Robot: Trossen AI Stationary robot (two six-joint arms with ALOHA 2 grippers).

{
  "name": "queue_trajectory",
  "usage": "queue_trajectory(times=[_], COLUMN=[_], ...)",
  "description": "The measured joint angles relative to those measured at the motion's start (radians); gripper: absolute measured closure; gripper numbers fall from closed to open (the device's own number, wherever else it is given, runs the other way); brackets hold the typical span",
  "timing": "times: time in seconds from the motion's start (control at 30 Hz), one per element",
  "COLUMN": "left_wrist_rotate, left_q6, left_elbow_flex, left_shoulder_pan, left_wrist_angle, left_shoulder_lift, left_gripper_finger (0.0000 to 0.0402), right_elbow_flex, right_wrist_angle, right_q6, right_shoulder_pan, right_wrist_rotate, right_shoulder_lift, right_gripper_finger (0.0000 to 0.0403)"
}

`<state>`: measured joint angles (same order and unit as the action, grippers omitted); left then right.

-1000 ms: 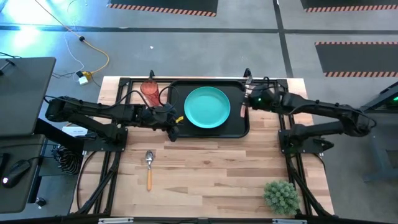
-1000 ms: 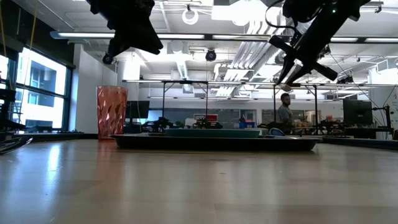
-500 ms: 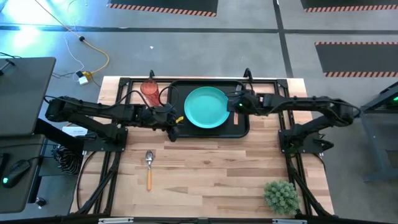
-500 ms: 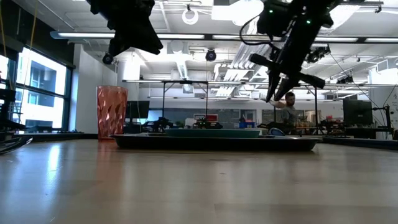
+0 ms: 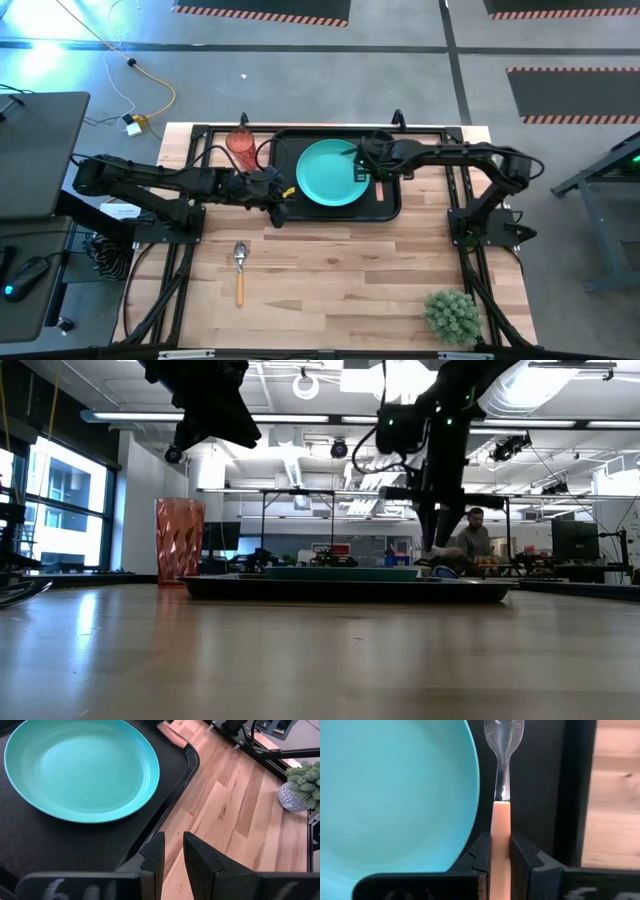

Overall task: Pick and place plate/cup/fork/spoon on tray
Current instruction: Put the orange fork on the black serving tray to the right of the blue plate

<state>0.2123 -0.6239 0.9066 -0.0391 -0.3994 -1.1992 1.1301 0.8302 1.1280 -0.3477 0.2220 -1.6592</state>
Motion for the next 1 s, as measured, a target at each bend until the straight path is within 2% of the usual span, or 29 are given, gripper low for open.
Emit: queue_trajectory(times=[0.43, 0.73, 1.0], left_wrist_rotate=[0.000, 0.000, 0.000], left_q6=[0.000, 0.034, 0.034], left_elbow_flex=[0.000, 0.000, 0.000], left_shoulder_pan=[0.000, 0.000, 0.000], left_wrist_angle=[-0.002, -0.001, -0.001], left_shoulder_lift=[0.000, 0.000, 0.000], left_gripper_finger=[0.0342, 0.0342, 0.0342], right_elbow_flex=[0.000, 0.000, -0.001], right_wrist_angle=[-0.027, -0.080, -0.063], right_q6=[0.024, 0.026, 0.034], right_shoulder_pan=[-0.011, -0.035, -0.047], right_wrist_rotate=[-0.048, -0.070, -0.055], right_shoulder_lift=[-0.150, -0.168, -0.168], right_gripper_finger=[0.0382, 0.0382, 0.0367])
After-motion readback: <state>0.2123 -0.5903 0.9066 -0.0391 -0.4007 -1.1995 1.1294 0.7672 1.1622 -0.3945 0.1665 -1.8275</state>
